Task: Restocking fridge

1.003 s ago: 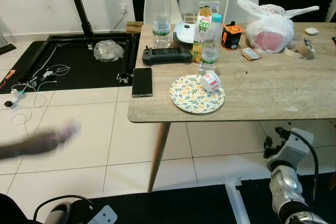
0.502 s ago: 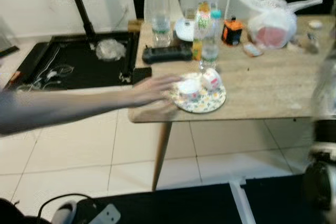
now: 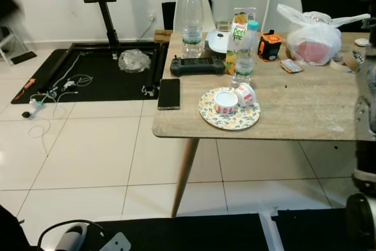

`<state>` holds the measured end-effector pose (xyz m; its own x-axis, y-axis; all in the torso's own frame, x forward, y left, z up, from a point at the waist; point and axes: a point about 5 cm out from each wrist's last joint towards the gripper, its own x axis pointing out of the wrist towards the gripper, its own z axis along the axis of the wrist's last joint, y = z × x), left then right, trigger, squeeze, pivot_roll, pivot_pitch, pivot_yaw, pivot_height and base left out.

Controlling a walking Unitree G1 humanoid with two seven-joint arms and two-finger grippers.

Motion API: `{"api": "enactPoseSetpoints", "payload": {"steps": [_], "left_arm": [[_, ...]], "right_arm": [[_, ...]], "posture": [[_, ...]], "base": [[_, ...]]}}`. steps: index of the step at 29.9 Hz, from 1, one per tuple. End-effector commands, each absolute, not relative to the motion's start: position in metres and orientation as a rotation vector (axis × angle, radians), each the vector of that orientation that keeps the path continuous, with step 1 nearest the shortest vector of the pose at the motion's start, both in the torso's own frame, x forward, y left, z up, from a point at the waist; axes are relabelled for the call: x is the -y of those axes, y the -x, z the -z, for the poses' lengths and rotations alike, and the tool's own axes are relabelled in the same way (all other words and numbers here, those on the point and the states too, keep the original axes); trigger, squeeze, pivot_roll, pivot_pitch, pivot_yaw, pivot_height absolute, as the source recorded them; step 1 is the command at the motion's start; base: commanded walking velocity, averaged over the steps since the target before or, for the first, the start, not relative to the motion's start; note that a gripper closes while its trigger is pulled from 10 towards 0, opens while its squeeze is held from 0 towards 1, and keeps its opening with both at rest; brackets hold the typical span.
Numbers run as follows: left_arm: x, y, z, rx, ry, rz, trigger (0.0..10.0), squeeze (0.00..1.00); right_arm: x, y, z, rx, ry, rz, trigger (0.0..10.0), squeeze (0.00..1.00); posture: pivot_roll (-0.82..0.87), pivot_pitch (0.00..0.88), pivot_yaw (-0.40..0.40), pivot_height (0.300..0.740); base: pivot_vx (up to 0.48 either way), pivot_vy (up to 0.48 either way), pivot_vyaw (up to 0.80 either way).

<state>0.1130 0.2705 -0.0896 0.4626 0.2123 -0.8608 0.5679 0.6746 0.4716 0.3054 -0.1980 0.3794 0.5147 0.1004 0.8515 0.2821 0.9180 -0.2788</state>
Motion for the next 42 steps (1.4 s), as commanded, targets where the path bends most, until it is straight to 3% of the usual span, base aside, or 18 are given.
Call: {"api": "enactPoseSetpoints", "payload": {"steps": [1, 3, 7, 8, 10, 22, 42], "left_arm": [[-0.273, -0.11, 0.09, -1.109, -0.845, 0.253, 10.0, 0.0], [-0.274, -0.11, 0.089, -1.108, -0.854, 0.267, 10.0, 0.0], [-0.275, -0.111, 0.089, -1.107, -0.865, 0.282, 10.0, 0.0], [-0.277, -0.111, 0.088, -1.106, -0.878, 0.289, 10.0, 0.0], [-0.279, -0.111, 0.087, -1.106, -0.88, 0.28, 10.0, 0.0], [-0.288, -0.107, 0.085, -1.118, -0.92, 0.308, 10.0, 0.0], [-0.293, -0.106, 0.082, -1.108, -0.913, 0.304, 10.0, 0.0]], "right_arm": [[0.189, -0.299, -0.391, 1.086, 0.511, 0.1, 10.0, 0.0], [0.179, -0.284, -0.417, 1.21, 0.649, 0.102, 10.0, 0.0], [0.174, -0.275, -0.432, 1.279, 0.696, 0.109, 10.0, 0.0], [0.164, -0.257, -0.459, 1.409, 0.765, 0.108, 10.0, 0.0], [0.155, -0.248, -0.471, 1.472, 0.79, 0.095, 10.0, 0.0], [0.106, -0.229, -0.489, 1.671, 0.904, 0.055, 10.0, 0.0], [0.091, -0.214, -0.502, 1.837, 1.017, 0.167, 10.0, 0.0]], "posture": [[0.06, 0.006, -0.001, 0.74], [0.05, 0.016, 0.02, 0.74], [0.05, 0.028, 0.027, 0.74], [0.06, 0.06, 0.026, 0.74], [0.07, 0.083, 0.03, 0.74], [0.1, 0.151, 0.066, 0.74], [0.11, 0.167, 0.059, 0.74]], "base": [[0.0, 0.0, 0.0], [0.0, 0.0, 0.0], [0.0, 0.0, 0.0], [0.0, 0.0, 0.0], [0.0, 0.0, 0.0], [0.0, 0.0, 0.0], [0.0, 0.0, 0.0]]}}
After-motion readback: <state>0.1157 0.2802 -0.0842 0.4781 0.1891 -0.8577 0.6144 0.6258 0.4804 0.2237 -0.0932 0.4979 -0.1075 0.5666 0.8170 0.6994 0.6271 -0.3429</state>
